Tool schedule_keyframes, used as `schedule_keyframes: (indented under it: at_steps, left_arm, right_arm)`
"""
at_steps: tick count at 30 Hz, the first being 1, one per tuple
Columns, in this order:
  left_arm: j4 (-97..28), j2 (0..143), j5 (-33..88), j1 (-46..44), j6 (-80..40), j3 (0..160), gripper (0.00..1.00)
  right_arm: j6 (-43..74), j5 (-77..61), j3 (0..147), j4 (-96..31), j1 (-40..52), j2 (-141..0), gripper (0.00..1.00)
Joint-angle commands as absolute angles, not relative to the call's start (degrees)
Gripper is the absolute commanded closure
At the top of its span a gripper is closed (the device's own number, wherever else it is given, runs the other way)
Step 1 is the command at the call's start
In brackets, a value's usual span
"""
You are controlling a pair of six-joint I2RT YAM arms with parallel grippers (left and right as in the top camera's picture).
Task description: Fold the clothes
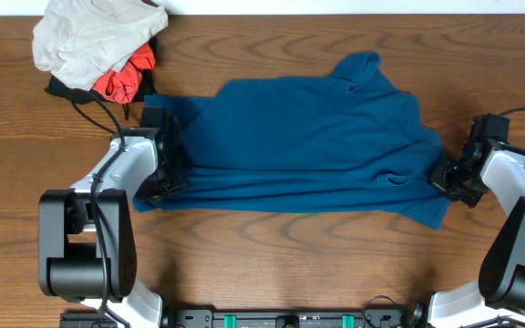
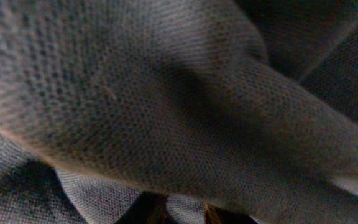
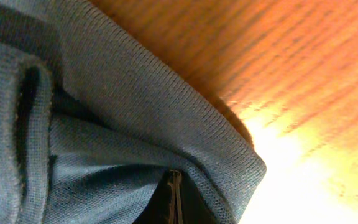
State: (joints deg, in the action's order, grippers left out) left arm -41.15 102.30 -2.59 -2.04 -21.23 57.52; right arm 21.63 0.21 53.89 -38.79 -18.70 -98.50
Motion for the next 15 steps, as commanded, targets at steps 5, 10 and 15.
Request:
schedule_keyframes:
  at_steps: [5, 10, 15]
  left_arm:
    - [-37.5, 105.2, -6.5, -9.1, -14.1, 56.5, 0.78]
    - [-35.8, 105.2, -6.6, -15.3, -12.9, 56.7, 0.78]
    - [-35.8, 105.2, -8.9, -16.5, -12.9, 56.7, 0.78]
  right_arm:
    - [24.6, 10.2, 53.5, -39.9, -21.9, -98.6, 0.99]
    - [28.0, 11.9, 53.5, -42.1, -22.0, -98.6, 0.99]
    - [28.7, 12.2, 53.6, -42.5, -22.0, -98.3, 0.99]
